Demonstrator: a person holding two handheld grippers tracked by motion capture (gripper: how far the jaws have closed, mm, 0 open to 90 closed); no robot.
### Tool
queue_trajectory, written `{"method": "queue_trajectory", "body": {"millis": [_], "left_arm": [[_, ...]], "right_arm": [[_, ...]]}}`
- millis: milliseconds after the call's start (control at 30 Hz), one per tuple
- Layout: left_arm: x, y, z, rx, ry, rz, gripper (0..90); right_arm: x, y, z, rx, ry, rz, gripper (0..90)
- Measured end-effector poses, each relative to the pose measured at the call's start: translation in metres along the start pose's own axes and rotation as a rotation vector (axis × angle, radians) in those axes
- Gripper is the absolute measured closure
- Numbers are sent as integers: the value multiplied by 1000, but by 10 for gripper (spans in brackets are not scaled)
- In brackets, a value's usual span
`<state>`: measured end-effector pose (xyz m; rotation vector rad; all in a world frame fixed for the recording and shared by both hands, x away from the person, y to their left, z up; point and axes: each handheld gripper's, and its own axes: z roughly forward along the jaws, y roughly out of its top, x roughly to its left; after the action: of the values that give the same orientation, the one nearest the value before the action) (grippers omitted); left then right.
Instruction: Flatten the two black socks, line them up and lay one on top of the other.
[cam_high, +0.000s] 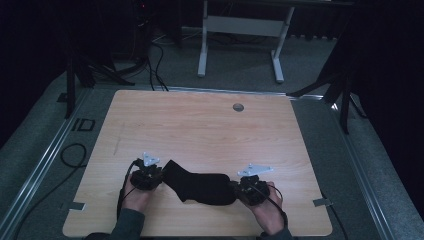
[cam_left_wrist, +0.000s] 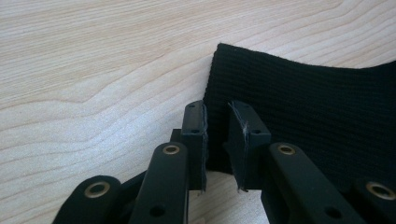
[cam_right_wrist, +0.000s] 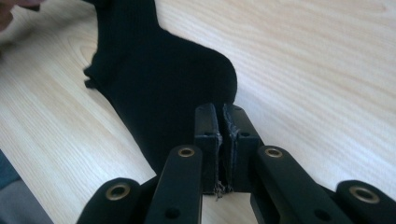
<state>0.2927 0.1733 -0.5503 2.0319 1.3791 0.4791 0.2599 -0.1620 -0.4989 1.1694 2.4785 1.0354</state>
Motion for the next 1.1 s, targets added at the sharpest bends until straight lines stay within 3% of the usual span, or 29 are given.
{"method": "queue_trajectory", "body": {"millis": [200, 433, 600, 733, 800, 1100], "left_arm": [[-2, 0, 0, 0, -2, 4, 770], [-2, 0, 0, 1, -1, 6, 770], [-2, 0, 0, -1, 1, 4, 770], [-2, 0, 0, 0, 0, 5, 769], [-3, 0, 0, 0, 1, 5, 769], [-5, 1, 2, -7, 9, 5, 751]], "right_arm": [[-7, -13, -2, 10, 0, 31, 831], [-19, -22, -8, -7, -39, 69, 758], [-11, -23, 5, 11, -14, 31, 752], [-5, -26, 22, 65, -33, -1, 753], [-5, -28, 29, 87, -65, -22, 753], [-13, -30, 38, 85, -70, -12, 746]]}}
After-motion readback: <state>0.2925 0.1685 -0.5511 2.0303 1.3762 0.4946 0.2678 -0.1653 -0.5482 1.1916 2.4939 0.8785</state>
